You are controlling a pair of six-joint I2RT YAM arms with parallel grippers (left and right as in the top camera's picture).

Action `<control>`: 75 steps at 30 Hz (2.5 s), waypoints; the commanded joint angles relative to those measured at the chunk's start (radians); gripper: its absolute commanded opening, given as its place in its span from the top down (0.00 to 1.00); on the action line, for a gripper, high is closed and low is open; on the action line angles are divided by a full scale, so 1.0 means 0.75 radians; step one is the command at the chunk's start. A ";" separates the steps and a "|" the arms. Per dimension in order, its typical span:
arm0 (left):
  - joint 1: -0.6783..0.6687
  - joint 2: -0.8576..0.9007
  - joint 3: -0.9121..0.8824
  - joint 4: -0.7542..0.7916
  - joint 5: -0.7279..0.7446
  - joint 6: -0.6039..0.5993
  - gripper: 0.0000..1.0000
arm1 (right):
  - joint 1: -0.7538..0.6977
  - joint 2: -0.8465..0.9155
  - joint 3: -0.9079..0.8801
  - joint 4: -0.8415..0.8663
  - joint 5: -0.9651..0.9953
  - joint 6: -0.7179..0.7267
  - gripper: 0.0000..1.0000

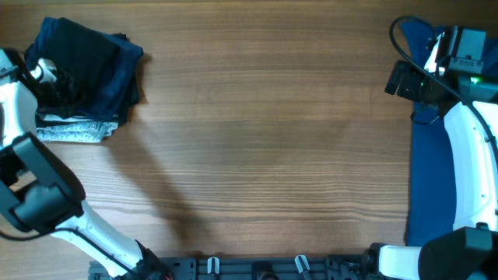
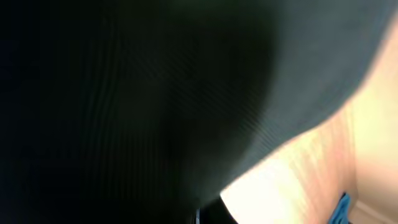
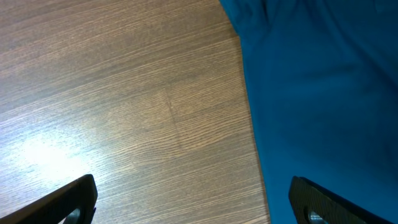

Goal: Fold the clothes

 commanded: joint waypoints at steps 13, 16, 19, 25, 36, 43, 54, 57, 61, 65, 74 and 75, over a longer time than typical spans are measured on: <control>0.131 -0.173 0.058 0.468 0.251 -0.071 0.96 | 0.002 0.004 -0.010 0.001 0.024 0.002 0.00; 0.136 -0.135 0.058 0.463 0.022 -0.071 0.96 | 0.002 0.004 -0.010 0.001 0.023 0.002 0.00; 0.135 -0.081 0.058 0.463 -0.191 -0.079 0.96 | 0.002 0.004 -0.010 0.001 0.023 0.002 0.00; 0.136 0.072 0.053 0.424 -0.415 -0.085 0.96 | 0.002 0.004 -0.010 0.001 0.023 0.002 0.01; 0.022 -0.434 0.054 0.458 -0.354 -0.225 0.96 | 0.002 0.005 -0.010 0.001 0.023 0.002 0.00; -0.349 -0.539 0.053 0.397 -0.424 -0.242 0.93 | 0.002 0.005 -0.010 0.000 0.023 0.002 0.00; -0.483 -0.504 0.053 0.321 -0.500 -0.241 0.00 | 0.002 0.005 -0.010 0.001 0.023 0.002 0.00; -0.483 -0.504 0.053 0.321 -0.500 -0.241 0.00 | 0.002 0.005 -0.010 0.001 0.023 0.002 0.01; -0.483 -0.504 0.053 0.321 -0.500 -0.241 0.00 | 0.002 0.005 -0.010 0.001 0.023 0.002 0.01; -0.483 -0.504 0.053 0.321 -0.500 -0.241 0.00 | 0.004 0.011 -0.010 0.001 0.023 0.002 0.01; -0.483 -0.504 0.053 0.321 -0.500 -0.241 0.00 | 0.183 -0.519 -0.010 -0.001 0.023 0.002 0.01; -0.483 -0.504 0.053 0.321 -0.500 -0.241 0.00 | 0.212 -0.576 -0.010 -0.001 0.023 0.002 0.00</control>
